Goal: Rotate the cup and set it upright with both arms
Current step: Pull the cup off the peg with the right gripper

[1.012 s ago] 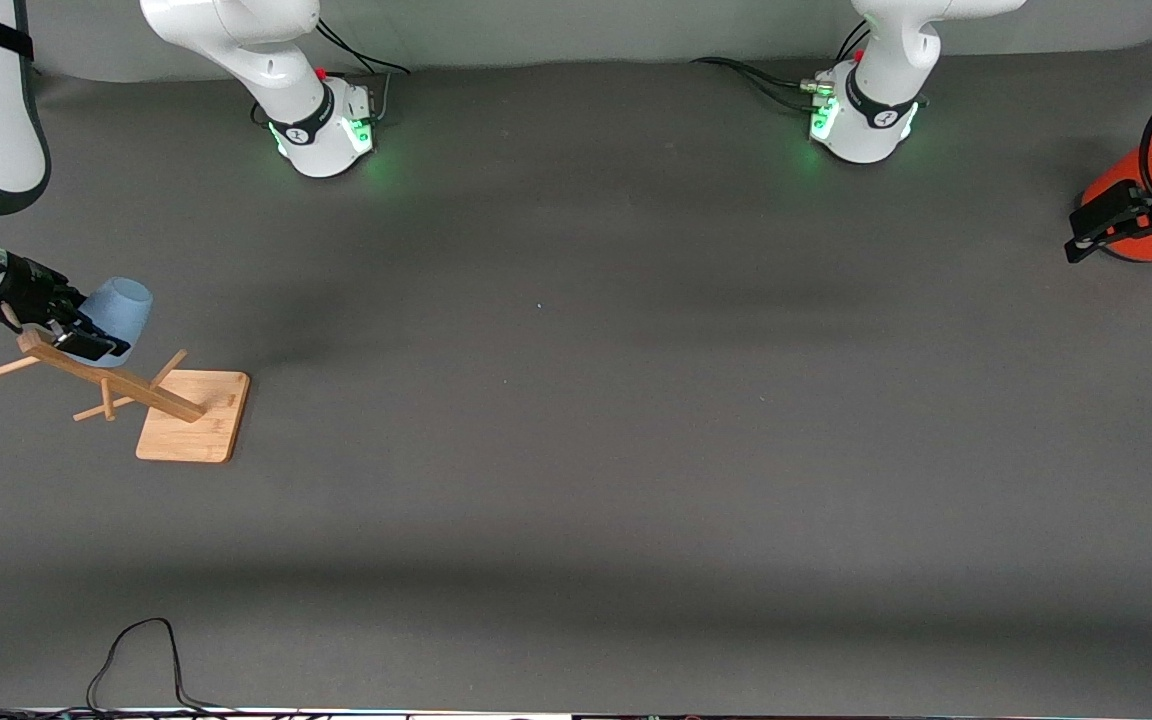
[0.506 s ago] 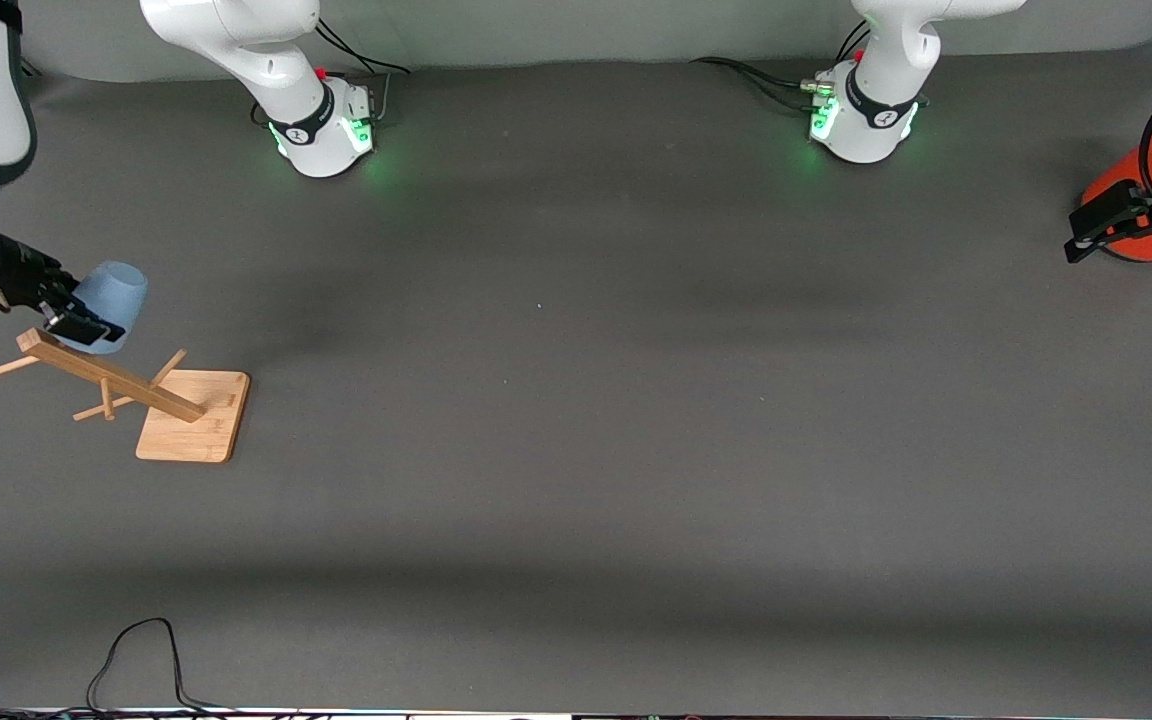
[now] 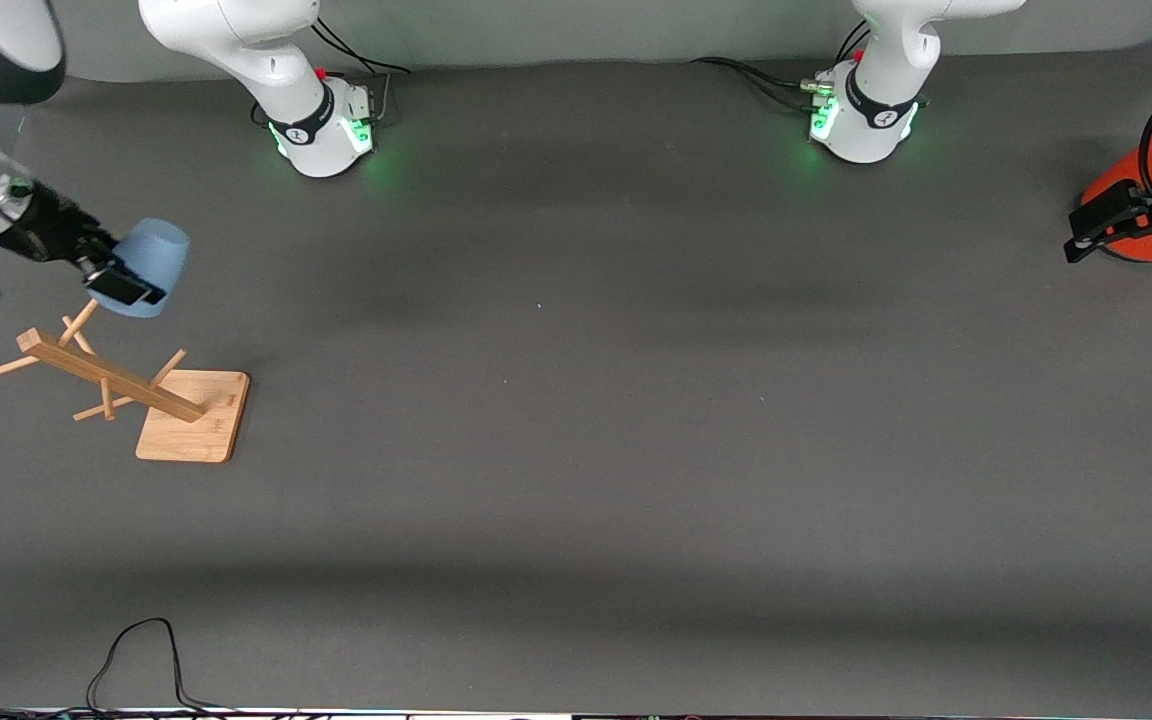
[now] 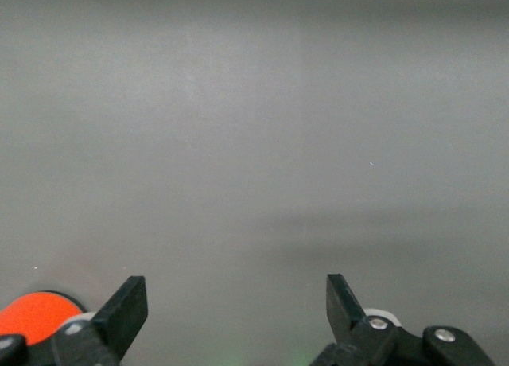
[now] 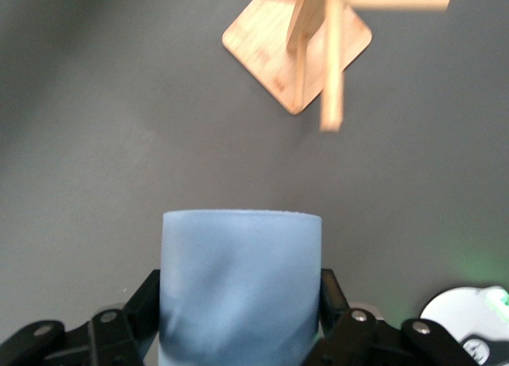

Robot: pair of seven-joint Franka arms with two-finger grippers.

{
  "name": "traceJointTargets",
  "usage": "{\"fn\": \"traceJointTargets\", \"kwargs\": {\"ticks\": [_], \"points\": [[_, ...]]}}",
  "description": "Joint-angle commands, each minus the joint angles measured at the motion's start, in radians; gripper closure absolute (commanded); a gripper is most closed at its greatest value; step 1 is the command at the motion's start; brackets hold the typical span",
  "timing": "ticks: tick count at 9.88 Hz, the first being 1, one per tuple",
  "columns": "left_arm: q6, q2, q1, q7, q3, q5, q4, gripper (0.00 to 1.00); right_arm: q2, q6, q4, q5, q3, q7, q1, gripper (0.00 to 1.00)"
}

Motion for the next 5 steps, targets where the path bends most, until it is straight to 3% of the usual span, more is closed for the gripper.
{"fn": "traceJointTargets", "kwargs": {"ticks": [1,5], "points": [[-0.022,-0.005,-0.005,-0.001,0.003,-0.008,0.013,0.0,-0.063,-0.016,-0.035,0.004,-0.004,0.165,0.116,0.47],[-0.023,-0.004,-0.003,-0.001,0.003,-0.008,0.013,0.0,-0.005,0.025,-0.013,0.002,-0.001,0.399,0.374,0.49]]}}
